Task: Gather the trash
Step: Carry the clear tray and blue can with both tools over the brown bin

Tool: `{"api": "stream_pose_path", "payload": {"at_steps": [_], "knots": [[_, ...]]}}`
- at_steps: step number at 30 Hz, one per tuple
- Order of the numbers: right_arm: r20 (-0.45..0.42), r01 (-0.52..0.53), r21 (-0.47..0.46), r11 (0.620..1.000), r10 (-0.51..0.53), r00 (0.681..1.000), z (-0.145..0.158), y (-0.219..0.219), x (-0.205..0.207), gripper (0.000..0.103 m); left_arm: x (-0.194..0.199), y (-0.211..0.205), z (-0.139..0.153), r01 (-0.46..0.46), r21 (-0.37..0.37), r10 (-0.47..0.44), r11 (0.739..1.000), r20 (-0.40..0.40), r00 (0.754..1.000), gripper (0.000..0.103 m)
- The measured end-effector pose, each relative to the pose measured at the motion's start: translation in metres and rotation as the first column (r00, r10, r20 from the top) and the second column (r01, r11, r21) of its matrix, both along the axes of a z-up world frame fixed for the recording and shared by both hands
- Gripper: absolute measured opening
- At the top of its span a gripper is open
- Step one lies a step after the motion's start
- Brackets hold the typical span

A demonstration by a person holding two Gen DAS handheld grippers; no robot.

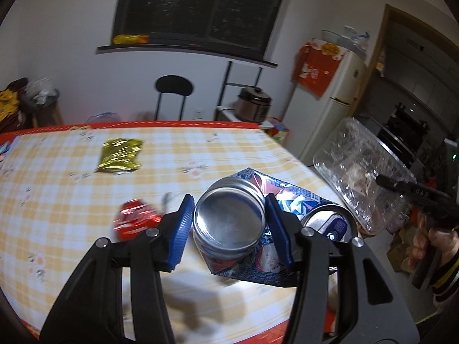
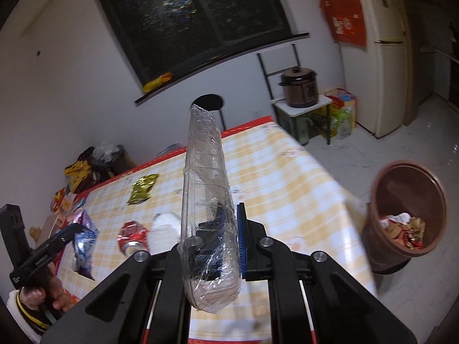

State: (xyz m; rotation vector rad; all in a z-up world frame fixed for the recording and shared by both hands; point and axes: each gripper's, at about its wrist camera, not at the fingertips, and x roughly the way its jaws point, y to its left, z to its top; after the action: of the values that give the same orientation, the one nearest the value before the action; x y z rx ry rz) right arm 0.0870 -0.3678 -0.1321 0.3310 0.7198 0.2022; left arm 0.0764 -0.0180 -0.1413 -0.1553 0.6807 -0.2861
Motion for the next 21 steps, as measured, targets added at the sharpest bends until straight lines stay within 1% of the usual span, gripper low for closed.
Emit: {"api": "stream_pose_path", "payload": {"at_steps": [5, 6, 7, 11, 13, 19, 21], "knots": [[-0.025, 0.121, -0.016, 0.993, -0.121, 0.992, -0.012, -0.084, -0.004, 0.010, 0.013, -0.061, 0.007, 0.056, 0.009, -0.056, 0.998, 0.014, 0.998, 0.052], [-0.029, 0.139, -0.019, 0.990, -0.139, 0.990, -0.015, -0.096, -0.005, 0.010, 0.015, -0.072, 0.008, 0.066, 0.008, -0.066, 0.998, 0.015, 0.998, 0.052], [-0.038, 0.171, -0.026, 0.985, -0.172, 0.984, -0.018, -0.118, -0.006, 0.010, 0.018, -0.085, 0.009, 0.077, 0.004, -0.077, 0.997, 0.015, 0.997, 0.052], [-0.071, 0.264, -0.042, 0.964, -0.267, 0.961, -0.033, -0.184, -0.007, 0.010, 0.027, -0.121, 0.006, 0.094, -0.009, -0.094, 0.996, 0.009, 0.996, 0.052], [-0.100, 0.305, -0.044, 0.951, -0.308, 0.946, -0.043, -0.217, -0.004, 0.010, 0.028, -0.131, 0.005, 0.093, -0.018, -0.093, 0.996, 0.004, 0.996, 0.052], [-0.179, 0.359, -0.044, 0.932, -0.361, 0.915, -0.072, -0.275, 0.016, 0.010, 0.029, -0.161, -0.002, 0.065, -0.019, -0.066, 0.998, -0.005, 0.998, 0.052], [-0.202, 0.364, -0.039, 0.931, -0.364, 0.909, -0.081, -0.283, 0.025, 0.010, 0.030, -0.163, -0.003, 0.056, -0.015, -0.056, 0.998, -0.011, 0.998, 0.052]]}}
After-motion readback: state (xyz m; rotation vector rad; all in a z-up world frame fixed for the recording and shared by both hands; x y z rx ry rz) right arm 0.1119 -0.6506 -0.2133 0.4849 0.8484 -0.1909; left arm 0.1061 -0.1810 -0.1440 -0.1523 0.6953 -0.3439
